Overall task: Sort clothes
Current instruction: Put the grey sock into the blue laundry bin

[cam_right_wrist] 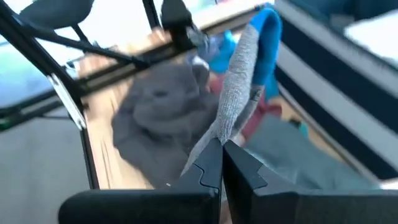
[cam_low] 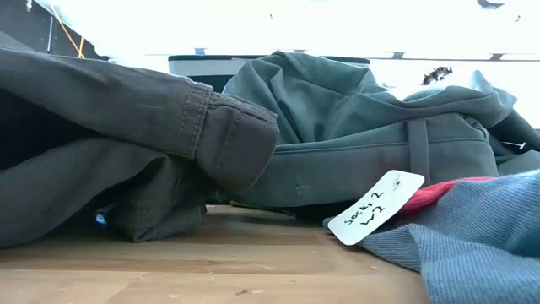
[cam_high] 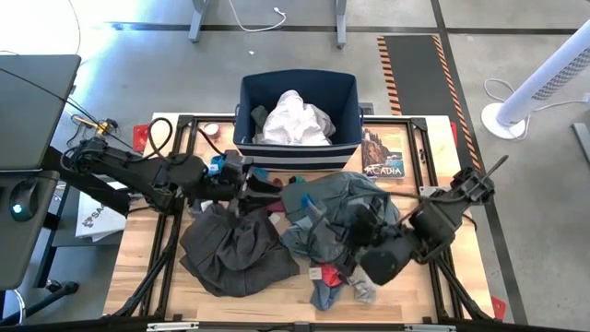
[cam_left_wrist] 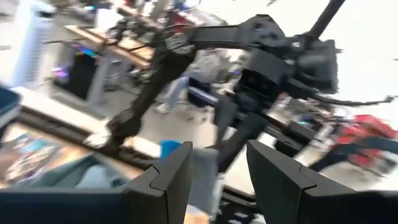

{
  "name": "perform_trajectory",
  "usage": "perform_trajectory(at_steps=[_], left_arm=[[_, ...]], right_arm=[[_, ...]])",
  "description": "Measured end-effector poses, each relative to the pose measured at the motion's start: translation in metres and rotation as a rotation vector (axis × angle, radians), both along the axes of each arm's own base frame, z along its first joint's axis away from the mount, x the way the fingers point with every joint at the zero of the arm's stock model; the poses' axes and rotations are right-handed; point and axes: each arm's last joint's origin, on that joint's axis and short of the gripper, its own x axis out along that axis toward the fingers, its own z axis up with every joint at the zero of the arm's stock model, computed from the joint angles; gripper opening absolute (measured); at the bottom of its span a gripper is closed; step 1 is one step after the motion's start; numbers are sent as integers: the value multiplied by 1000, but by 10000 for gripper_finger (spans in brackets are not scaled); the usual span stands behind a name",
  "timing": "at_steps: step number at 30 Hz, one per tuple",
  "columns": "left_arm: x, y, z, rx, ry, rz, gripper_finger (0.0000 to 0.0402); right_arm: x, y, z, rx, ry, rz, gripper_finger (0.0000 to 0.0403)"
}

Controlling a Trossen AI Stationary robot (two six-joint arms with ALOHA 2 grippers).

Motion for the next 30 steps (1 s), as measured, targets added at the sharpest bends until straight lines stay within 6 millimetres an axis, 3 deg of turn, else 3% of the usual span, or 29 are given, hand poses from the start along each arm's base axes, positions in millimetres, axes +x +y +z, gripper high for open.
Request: perform_trajectory(at_steps=[14,20,30], left_arm=[[7,10,-2,-51,1,-61,149],[11,14,-4,-53,13,-76,149],[12,30,-3,-101,16,-112,149]], right_arm=[[35,-29,36,-113,-206,127,0],[44,-38,42,-117,-245,182,0],[45,-36,44,-133,-260,206,0]])
